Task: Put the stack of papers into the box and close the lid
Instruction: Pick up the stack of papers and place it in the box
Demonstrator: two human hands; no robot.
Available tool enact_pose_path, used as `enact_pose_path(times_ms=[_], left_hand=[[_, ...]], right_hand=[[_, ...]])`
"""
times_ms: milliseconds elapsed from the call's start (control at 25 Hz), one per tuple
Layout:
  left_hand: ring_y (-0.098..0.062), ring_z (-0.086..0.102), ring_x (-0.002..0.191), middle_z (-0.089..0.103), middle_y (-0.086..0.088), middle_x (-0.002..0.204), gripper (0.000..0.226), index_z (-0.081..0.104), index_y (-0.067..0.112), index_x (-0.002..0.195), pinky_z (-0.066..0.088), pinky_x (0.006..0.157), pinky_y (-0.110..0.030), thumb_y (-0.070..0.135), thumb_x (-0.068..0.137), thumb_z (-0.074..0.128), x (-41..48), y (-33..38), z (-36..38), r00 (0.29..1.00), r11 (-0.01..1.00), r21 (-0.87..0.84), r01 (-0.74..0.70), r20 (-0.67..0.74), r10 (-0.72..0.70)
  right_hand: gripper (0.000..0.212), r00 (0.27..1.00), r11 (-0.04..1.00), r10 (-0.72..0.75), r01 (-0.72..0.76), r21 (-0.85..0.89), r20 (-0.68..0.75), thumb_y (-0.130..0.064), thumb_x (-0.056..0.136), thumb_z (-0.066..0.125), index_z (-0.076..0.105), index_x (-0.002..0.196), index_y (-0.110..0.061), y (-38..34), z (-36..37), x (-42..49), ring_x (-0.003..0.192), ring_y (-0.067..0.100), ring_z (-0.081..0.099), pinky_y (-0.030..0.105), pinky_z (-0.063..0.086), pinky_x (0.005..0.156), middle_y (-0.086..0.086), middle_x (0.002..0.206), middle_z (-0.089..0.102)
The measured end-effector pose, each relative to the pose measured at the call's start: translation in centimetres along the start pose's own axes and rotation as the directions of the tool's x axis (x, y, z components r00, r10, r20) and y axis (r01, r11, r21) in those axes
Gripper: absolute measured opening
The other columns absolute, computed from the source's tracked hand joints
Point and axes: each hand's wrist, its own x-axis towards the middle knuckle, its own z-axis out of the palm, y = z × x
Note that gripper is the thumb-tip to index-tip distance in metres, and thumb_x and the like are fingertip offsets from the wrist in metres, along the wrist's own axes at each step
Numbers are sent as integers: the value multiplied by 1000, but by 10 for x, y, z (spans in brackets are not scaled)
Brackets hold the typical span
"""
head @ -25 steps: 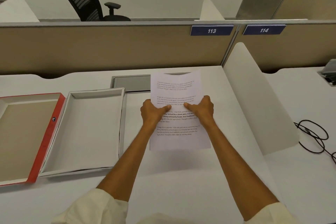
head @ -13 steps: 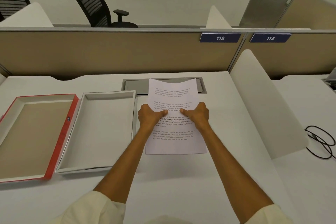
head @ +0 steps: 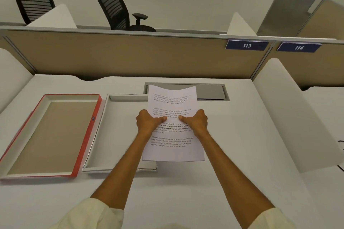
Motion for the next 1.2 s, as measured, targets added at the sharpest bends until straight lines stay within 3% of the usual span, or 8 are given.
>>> enact_pose_path(times_ms=[280, 720, 920, 1200], left_hand=[[-34, 71, 98, 71, -18, 116, 51, 65, 2, 109, 57, 75, -35, 29, 72, 86, 27, -32, -59, 998, 999, 38, 31, -50, -29], [-38, 69, 105, 68, -21, 122, 53, 64, -2, 117, 58, 88, -49, 21, 73, 85, 75, -83, -127, 998, 998, 2, 62, -29, -62], [-39, 68, 107, 68, -22, 122, 52, 64, -3, 115, 57, 89, -52, 17, 73, 85, 85, -97, -133, 997, 997, -4, 80, 0, -80], [-40, 67, 110, 66, -21, 126, 47, 61, 0, 117, 56, 93, -51, 18, 78, 80, 95, -114, -125, 995, 995, 9, 96, 18, -96]], right_hand=[[66, 996, 999, -28, 29, -16, 81, -35, 66, 86, 50, 111, -4, -26, 69, -13, 103, 30, 67, 36, 58, 79, 12, 118, 67], [63, 987, 997, -27, 37, -61, 156, -32, 73, 83, 47, 117, -4, -53, 163, -28, 110, 29, 63, 29, 51, 74, 13, 122, 62], [47, 969, 997, -10, 29, -71, 245, -17, 77, 79, 59, 117, -3, -51, 178, -23, 106, 28, 66, 22, 49, 68, 14, 123, 66], [31, 938, 992, 76, -36, -123, 339, -3, 87, 65, 58, 117, 1, -46, 180, -15, 105, 31, 65, 33, 55, 83, 17, 120, 65]])
